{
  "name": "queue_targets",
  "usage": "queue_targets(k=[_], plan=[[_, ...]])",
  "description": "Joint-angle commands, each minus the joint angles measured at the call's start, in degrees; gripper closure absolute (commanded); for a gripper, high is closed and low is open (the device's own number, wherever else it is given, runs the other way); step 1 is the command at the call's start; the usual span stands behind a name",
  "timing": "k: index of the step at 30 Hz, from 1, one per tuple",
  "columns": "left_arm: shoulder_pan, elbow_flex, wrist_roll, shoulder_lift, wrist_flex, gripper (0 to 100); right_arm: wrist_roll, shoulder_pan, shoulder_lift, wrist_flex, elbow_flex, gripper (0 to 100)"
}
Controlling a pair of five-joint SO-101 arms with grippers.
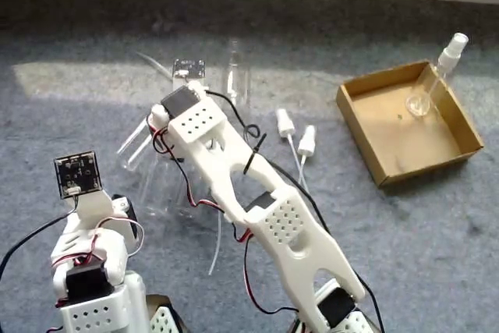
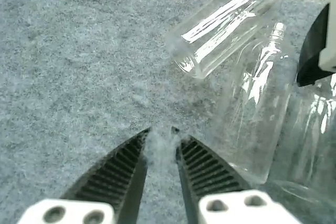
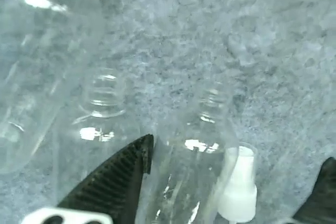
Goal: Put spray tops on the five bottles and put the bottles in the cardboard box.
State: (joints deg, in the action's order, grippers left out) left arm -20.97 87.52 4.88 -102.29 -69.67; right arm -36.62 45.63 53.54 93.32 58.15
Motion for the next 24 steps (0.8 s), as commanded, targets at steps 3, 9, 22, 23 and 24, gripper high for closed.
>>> queue_targets(k=[3,9,22,23,24], plan=[[-0.31,-0.31,-0.53,0.22,1.05,98,-0.70,0.40,0.92,-0.66,5.41,59.6],[-0.31,-0.22,-0.53,0.22,1.14,98,-0.26,0.13,3.12,-0.66,5.93,72.4],[-0.22,-0.22,-0.53,0.22,1.14,98,-0.26,0.04,2.77,0.57,10.95,83.3],[-0.22,-0.22,-0.53,0.22,1.14,98,-0.26,0.04,2.77,1.10,12.35,83.3],[-0.22,-0.22,-0.53,0.22,1.14,98,-0.18,0.04,2.86,1.63,13.85,83.3]])
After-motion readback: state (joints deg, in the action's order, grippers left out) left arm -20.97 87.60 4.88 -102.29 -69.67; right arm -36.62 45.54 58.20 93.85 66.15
